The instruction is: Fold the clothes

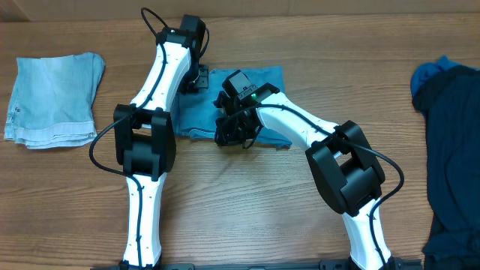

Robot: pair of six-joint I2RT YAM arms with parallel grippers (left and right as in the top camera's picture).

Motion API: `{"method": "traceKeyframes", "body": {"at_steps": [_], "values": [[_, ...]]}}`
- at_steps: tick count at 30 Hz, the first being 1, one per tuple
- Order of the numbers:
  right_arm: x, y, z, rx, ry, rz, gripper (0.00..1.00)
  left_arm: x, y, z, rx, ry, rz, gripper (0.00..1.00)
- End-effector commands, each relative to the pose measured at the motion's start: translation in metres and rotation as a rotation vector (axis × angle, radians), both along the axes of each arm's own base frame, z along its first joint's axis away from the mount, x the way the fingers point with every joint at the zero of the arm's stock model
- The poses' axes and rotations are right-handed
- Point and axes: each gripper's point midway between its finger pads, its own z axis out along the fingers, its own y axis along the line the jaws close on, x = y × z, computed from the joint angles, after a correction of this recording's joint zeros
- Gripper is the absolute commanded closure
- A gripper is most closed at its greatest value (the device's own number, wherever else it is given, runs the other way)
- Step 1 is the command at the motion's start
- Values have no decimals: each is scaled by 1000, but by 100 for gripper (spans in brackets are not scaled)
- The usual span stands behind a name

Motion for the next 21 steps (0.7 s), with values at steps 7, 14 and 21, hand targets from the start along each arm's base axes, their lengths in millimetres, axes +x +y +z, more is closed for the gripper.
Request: {"method": "traceKeyframes", "body": {"at_steps": [7,14,21], "values": [[13,-1,97,114,-101,-26,96,1,-1,139,-80,-205,83,96],[74,-105,93,-108,-199,-272,96,-70,-13,108,-143,121,97,96],[97,-142,44,-176,-172,-270,96,-117,-24,42,-113,337,81,96]]}}
